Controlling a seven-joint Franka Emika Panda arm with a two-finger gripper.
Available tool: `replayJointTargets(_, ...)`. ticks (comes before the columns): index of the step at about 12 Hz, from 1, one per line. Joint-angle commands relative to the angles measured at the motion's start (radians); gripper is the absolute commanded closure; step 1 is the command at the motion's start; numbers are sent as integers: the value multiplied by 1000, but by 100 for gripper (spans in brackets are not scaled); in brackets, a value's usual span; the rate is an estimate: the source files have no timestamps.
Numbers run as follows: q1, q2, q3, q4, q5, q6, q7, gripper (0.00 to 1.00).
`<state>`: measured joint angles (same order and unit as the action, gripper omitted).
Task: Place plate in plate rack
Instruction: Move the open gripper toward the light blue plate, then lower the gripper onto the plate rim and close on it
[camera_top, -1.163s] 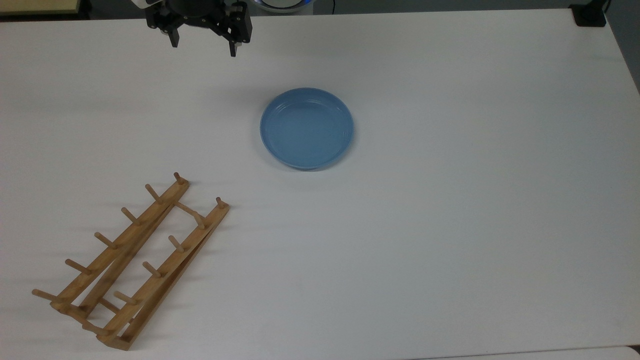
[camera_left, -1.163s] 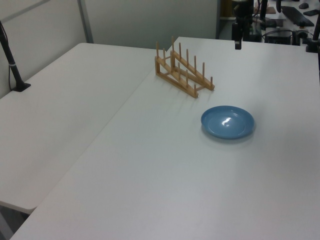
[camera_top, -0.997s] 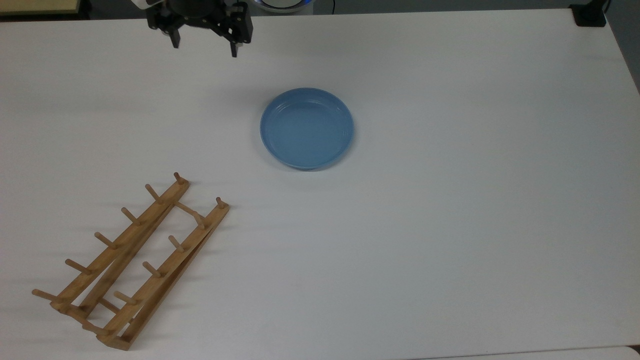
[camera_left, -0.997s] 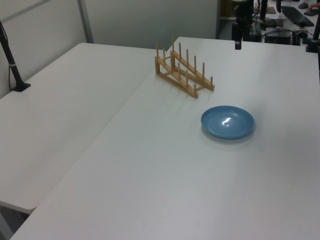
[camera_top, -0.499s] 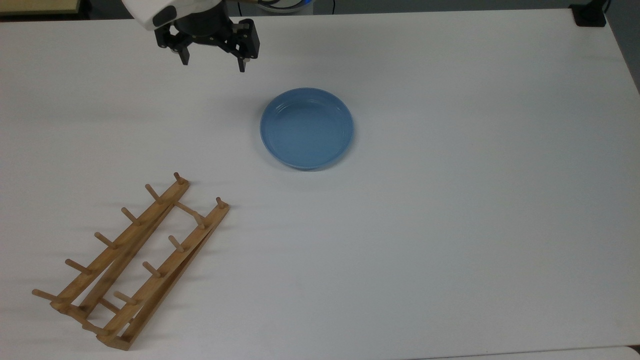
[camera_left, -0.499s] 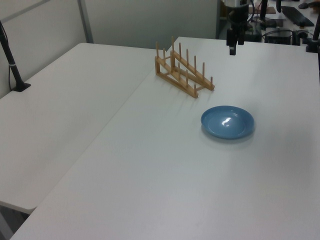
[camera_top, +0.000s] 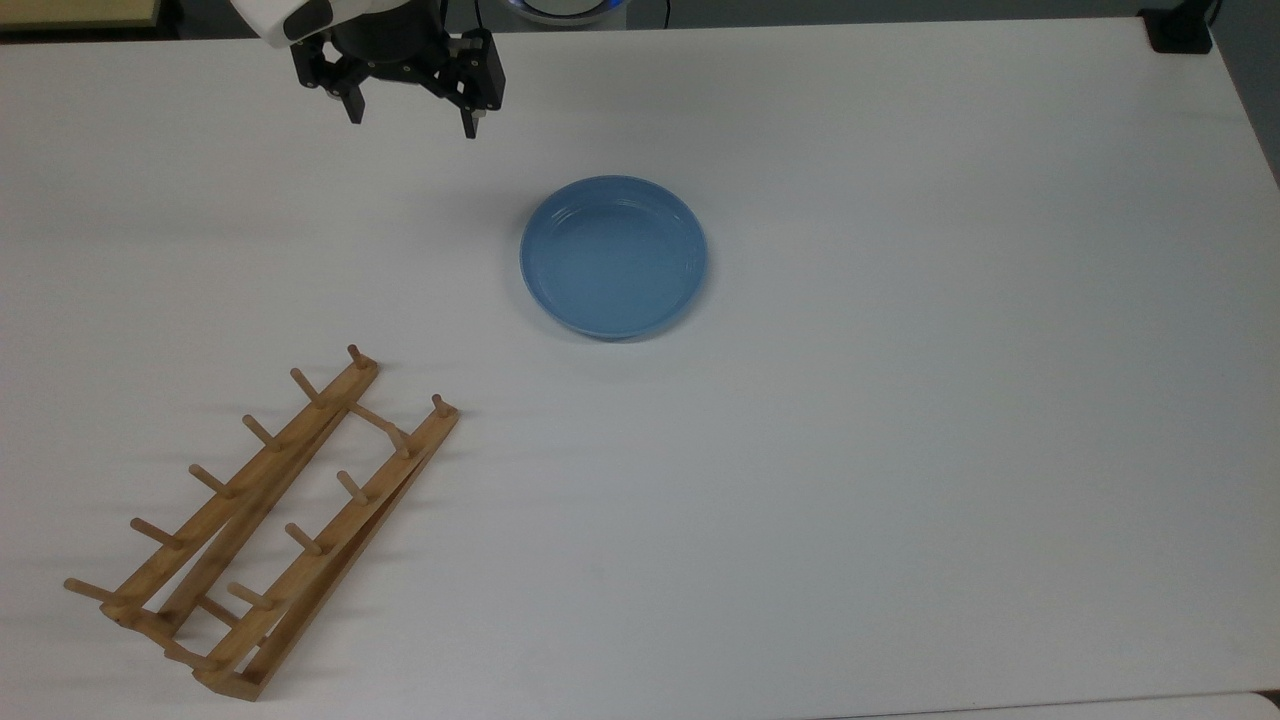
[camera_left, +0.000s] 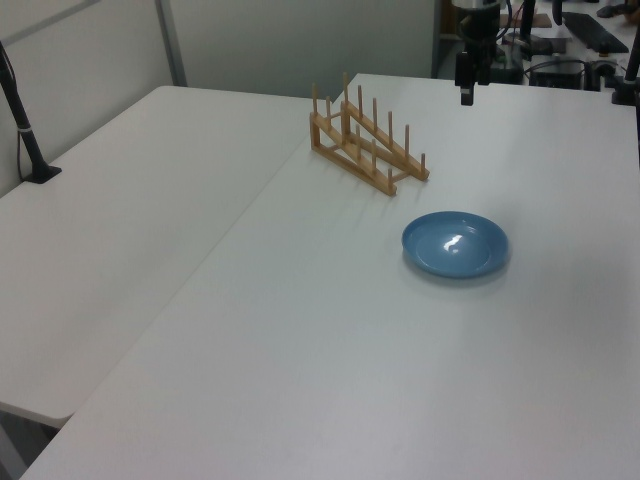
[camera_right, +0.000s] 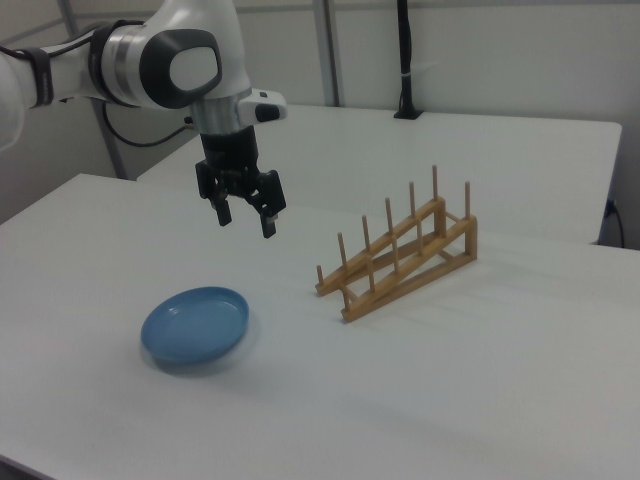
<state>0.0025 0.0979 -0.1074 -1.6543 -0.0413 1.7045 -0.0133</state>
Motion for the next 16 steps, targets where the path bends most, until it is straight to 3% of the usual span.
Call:
replayJointTargets(1,-4,22,-1,-12,32,26,-100,0)
replayJointTargets(3,-13,52,-3,-12,121,27,-183,0)
replayJointTargets(7,-6,111,-3,-12,149,29,-252,0)
replayJointTargets(10,7,179,-3,-13,152,75,-304,14)
replayJointTargets(13,36,245,-2,-19,143,109,-306,14)
replayJointTargets(16,82,319,-1,-21,133,142,-303,27)
